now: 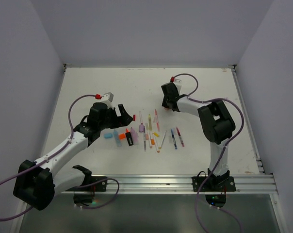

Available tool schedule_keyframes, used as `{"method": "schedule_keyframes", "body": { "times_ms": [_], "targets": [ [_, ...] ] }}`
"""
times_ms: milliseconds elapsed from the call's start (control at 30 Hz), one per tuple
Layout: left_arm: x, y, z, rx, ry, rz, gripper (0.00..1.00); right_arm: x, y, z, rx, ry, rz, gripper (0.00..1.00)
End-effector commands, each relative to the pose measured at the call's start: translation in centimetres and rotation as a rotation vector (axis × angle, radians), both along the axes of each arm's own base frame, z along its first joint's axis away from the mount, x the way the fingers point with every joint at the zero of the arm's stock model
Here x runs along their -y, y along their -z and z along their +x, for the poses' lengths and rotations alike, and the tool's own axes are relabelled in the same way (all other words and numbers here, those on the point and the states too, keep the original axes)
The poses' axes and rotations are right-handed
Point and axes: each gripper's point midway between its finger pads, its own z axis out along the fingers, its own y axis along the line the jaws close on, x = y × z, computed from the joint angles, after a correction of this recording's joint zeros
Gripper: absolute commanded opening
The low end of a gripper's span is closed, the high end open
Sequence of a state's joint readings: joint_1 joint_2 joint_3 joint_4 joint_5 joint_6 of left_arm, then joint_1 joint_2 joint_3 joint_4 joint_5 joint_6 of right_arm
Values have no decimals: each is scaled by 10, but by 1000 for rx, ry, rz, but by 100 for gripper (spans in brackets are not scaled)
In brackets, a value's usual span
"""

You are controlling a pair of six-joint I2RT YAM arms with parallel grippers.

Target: Open the pen caps

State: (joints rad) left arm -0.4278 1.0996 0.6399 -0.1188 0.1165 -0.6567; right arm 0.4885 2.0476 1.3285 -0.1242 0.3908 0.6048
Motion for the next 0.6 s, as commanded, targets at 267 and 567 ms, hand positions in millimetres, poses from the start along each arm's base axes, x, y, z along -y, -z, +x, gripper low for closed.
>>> {"method": "schedule_keyframes", "body": {
  "times_ms": [267,567],
  "targets": [
    [53,-55,22,120,221,-157,92,-46,-73,-45,160,-403,113,24],
    [83,-86,46,121,267,-281,88,-95,-129,-114,323,-748,170,22]
  ]
}}
